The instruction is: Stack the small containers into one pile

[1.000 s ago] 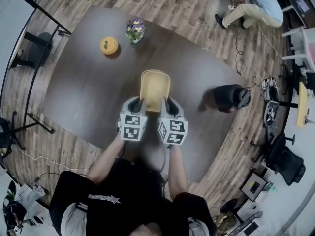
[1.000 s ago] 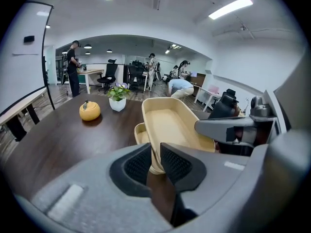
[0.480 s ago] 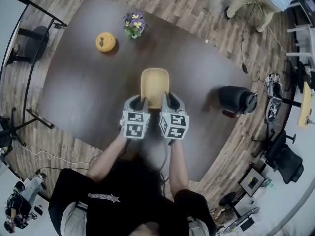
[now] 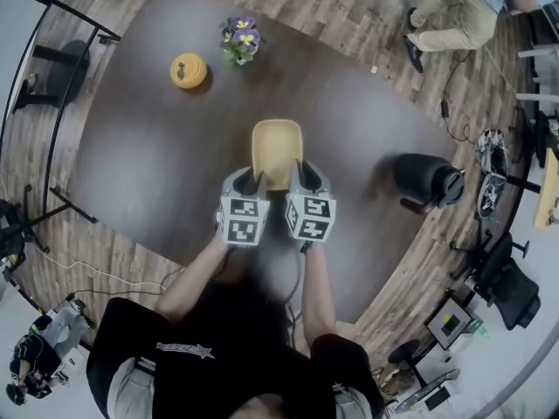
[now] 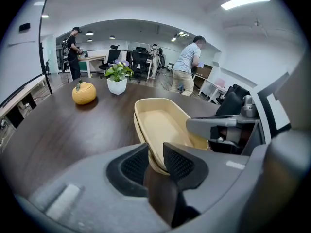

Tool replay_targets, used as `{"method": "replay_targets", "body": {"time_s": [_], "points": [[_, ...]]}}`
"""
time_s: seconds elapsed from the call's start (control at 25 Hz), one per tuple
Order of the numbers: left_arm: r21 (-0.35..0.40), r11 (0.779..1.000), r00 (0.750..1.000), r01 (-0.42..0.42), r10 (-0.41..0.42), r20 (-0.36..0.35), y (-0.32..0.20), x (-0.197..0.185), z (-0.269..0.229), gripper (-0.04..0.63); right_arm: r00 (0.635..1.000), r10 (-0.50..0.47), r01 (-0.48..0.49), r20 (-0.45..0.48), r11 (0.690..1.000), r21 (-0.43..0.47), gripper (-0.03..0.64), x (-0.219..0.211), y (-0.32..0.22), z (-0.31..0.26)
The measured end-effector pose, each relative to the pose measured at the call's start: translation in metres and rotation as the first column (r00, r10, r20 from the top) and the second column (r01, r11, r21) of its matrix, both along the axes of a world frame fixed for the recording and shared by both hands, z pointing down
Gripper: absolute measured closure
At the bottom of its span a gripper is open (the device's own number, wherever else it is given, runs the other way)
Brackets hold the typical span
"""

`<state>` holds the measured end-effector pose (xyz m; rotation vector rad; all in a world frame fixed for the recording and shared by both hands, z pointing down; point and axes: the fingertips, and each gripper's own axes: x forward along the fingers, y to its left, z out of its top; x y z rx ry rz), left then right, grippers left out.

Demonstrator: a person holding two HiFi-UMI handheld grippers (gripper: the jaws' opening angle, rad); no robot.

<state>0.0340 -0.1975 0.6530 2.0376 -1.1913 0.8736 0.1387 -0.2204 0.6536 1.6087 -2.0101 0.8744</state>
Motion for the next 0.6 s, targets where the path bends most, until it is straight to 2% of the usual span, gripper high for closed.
{"method": "replay_targets", "body": {"time_s": [0.08,0.12,0.16,0.2,0.28,0.6], "points": [[0.032,0.999,1.0,0.003,-0.003,-0.015,-0.001,0.001,-0.003,0.47,1.0,0.007,-0.007,-0.014,1.0,0.009,0.563,0.001,0.001,0.0],[0.044,0.999,1.0,0.002,-0.001,-0.023,-0.002,0.001,-0.004,0.433,1.0,0.007,-0.007,-0.016,1.0,0.018,0.555,0.001,0.001,-0.001],[0.051,0.999,1.0,-0.001,0.002,-0.029,-0.003,0.001,-0.005,0.386,1.0,0.004,-0.004,-0.012,1.0,0.026,0.463,0.0,0.0,-0.001],[0.054,0.999,0.999,-0.003,0.005,-0.033,-0.004,0.001,-0.005,0.355,1.0,0.001,-0.001,-0.005,0.999,0.033,0.411,-0.001,-0.001,-0.002],[0.055,0.998,0.999,-0.003,0.005,-0.038,-0.007,-0.001,-0.003,0.322,1.0,-0.001,0.001,0.002,0.999,0.045,0.382,-0.001,-0.004,-0.003],[0.085,0.996,1.0,0.0,0.002,-0.023,0.0,-0.009,-0.012,0.314,1.0,-0.009,0.011,-0.024,0.997,0.07,0.38,0.0,0.006,-0.018]]}}
